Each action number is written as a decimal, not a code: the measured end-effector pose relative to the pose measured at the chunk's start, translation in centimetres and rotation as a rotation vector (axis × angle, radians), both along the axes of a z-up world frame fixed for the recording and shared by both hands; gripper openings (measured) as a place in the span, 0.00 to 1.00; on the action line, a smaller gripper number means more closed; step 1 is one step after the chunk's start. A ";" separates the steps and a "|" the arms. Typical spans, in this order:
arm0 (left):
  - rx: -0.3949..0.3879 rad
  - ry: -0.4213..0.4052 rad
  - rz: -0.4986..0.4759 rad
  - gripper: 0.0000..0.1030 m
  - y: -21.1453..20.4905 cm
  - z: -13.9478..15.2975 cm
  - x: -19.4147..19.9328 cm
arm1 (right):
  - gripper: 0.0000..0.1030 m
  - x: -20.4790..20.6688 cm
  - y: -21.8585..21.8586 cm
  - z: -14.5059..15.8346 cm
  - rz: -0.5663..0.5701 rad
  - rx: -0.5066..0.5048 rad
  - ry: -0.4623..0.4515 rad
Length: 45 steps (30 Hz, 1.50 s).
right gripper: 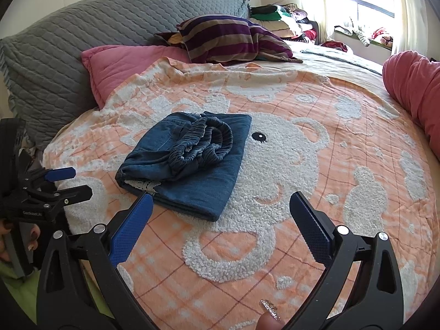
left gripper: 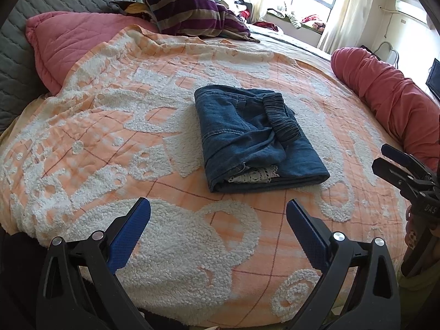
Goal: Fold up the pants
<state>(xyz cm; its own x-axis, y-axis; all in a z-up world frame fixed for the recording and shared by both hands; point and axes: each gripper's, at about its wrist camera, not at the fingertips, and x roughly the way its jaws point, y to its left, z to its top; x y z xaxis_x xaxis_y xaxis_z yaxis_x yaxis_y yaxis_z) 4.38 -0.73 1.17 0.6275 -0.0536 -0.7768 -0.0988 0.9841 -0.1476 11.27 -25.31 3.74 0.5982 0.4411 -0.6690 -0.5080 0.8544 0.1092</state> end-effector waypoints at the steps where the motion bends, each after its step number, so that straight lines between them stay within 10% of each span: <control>1: 0.000 -0.001 0.000 0.96 -0.1 0.0 0.0 | 0.91 -0.1 -0.1 0.1 -0.001 -0.001 0.000; 33: 0.072 0.013 0.029 0.96 0.3 -0.2 0.0 | 0.91 0.0 -1.6 -0.4 -0.081 -0.044 0.012; 45: 0.002 0.086 0.190 0.96 10.2 -2.3 5.7 | 0.91 4.6 -14.9 -3.8 -0.471 -0.108 0.065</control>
<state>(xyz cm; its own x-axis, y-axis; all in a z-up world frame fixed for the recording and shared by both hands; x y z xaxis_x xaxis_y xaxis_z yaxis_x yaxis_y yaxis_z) 10.09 9.50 -1.10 0.5578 0.0611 -0.8278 -0.2949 0.9468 -0.1288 15.91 -40.20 -0.04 0.6712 0.0581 -0.7390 -0.0579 0.9980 0.0258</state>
